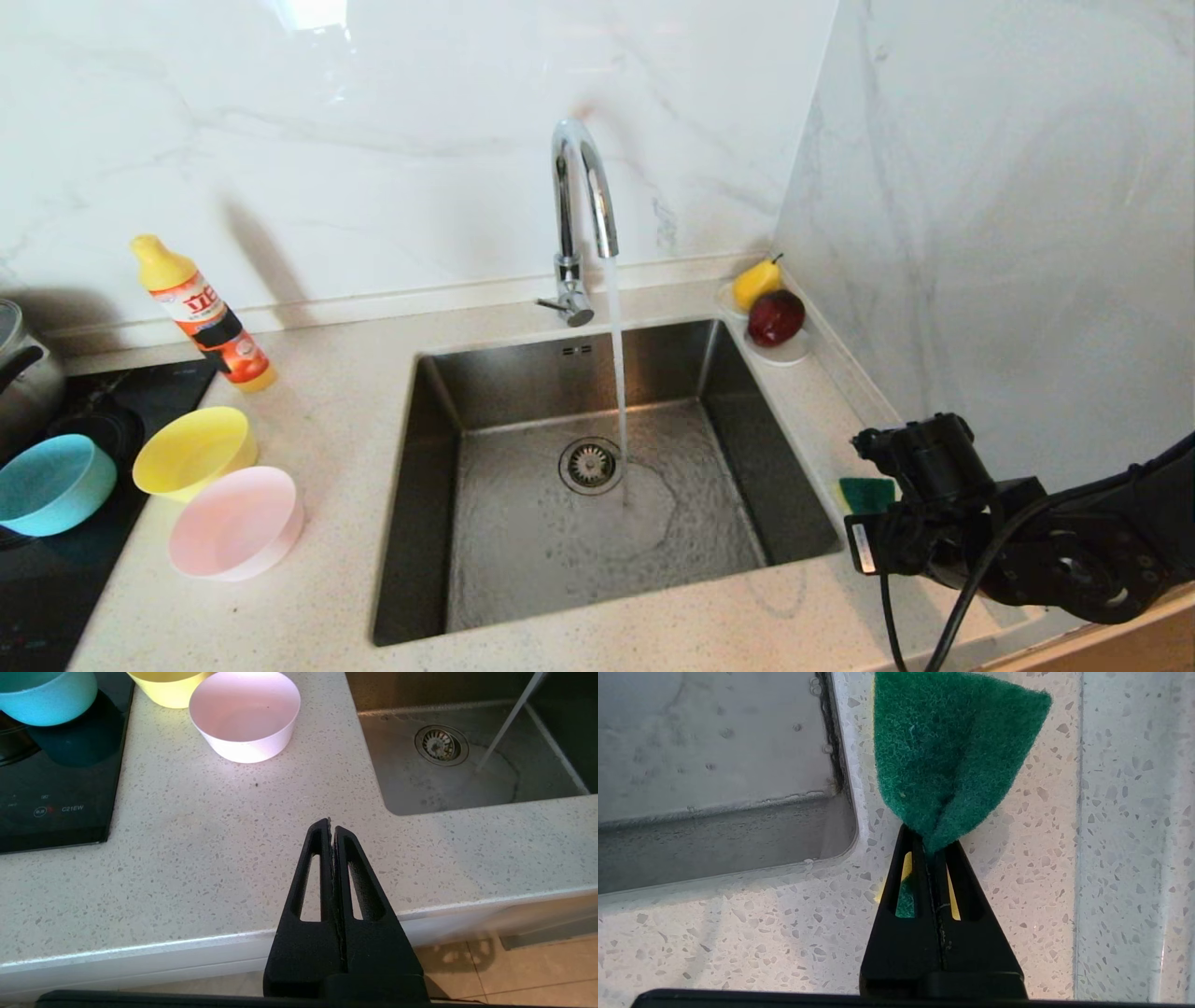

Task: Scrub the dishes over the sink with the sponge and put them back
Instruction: Put down the sponge

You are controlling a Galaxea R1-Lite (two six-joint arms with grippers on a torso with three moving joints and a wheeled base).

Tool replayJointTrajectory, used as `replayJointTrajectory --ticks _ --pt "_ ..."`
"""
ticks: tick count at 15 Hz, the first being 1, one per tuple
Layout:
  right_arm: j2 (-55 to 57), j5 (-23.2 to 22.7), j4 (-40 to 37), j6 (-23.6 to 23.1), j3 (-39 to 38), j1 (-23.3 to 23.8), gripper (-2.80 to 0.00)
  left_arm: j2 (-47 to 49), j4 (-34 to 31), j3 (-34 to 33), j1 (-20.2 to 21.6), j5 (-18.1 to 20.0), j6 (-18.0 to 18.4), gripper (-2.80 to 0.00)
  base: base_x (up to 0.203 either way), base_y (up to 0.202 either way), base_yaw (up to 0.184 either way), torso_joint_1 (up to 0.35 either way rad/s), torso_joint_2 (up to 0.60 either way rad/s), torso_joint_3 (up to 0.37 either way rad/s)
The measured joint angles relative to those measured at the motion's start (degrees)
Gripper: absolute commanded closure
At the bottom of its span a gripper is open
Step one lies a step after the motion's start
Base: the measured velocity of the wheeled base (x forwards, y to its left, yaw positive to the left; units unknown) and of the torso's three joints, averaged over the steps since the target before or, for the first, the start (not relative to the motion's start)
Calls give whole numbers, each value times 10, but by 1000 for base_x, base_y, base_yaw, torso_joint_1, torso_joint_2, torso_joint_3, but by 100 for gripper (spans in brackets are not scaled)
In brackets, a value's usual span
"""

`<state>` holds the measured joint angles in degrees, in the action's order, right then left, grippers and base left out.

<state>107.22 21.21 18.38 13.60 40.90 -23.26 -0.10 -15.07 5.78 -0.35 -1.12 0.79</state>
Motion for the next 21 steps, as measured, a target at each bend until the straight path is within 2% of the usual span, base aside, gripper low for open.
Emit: replayJointTrajectory --ticks 4,5,14,21 --pt "-3 0 0 1 -2 5 0 0 0 0 0 0 0 0 0 0 0 0 0 0" --pt "-4 0 0 1 -3 7 -280 0 0 0 0 0 0 0 0 0 0 0 0 0" --pt "-10 -1 -1 4 0 6 -280 0 0 0 0 0 0 0 0 0 0 0 0 0" --pt "-10 4 12 13 -3 -25 -280 0 0 0 0 0 0 0 0 0 0 0 0 0"
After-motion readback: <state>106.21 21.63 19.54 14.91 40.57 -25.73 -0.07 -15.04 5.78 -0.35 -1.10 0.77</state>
